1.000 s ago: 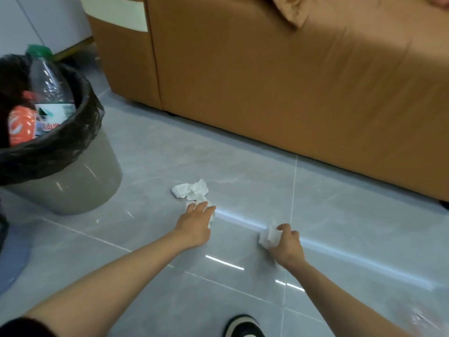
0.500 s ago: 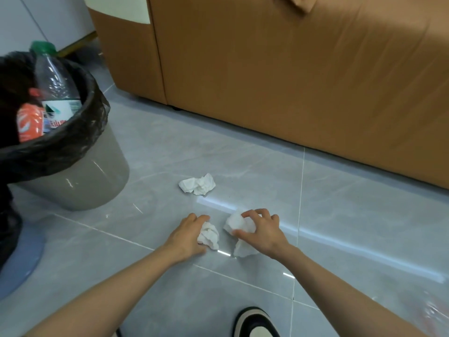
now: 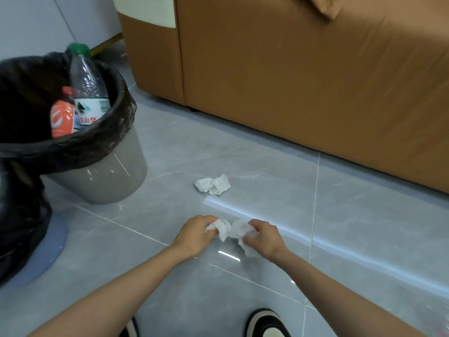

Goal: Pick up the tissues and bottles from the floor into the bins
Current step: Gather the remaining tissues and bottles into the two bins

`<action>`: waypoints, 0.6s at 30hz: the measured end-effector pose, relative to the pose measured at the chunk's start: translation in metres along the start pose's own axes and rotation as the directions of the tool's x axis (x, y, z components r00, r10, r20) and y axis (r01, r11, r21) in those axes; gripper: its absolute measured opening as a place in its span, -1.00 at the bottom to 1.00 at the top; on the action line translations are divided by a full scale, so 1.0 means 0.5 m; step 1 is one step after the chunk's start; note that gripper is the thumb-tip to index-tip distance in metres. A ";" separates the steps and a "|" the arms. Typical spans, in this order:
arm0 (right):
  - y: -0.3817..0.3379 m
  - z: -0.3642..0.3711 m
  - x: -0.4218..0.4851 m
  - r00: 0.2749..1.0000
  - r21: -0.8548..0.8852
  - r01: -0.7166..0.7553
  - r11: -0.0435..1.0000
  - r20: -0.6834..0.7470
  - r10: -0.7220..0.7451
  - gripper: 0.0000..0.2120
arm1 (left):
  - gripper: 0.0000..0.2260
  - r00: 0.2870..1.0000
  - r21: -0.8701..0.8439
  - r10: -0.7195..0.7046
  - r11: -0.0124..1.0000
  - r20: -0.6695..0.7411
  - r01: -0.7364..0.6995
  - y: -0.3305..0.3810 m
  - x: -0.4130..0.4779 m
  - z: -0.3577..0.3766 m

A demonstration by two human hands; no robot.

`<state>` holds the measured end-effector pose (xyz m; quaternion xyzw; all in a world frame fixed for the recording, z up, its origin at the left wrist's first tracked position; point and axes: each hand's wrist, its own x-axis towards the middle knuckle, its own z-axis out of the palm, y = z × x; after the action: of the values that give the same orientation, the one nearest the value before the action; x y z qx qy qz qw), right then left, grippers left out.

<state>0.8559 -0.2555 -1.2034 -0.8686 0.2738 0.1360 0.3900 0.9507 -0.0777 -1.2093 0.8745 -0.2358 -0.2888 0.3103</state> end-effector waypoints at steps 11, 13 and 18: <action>-0.338 -0.022 0.003 0.950 0.497 0.312 0.810 -0.151 -0.273 -0.85 | -0.71 0.867 -0.329 0.006 0.924 -0.499 -0.195 0.045 -0.082 -0.254; -0.411 -0.012 -0.011 0.929 0.515 0.363 0.776 -0.141 -0.341 -0.86 | -0.73 0.820 -0.347 -0.023 0.913 -0.572 -0.216 0.037 -0.115 -0.315; -0.593 0.042 -0.055 0.831 0.559 0.502 0.660 -0.100 -0.547 -0.76 | -0.72 0.665 -0.229 -0.030 0.949 -0.746 -0.215 -0.011 -0.221 -0.448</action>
<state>1.0058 -0.0678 -1.0262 -0.7492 0.0242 -0.0361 0.6610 1.0182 0.0823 -1.0299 0.8455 -0.0878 0.0753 0.5213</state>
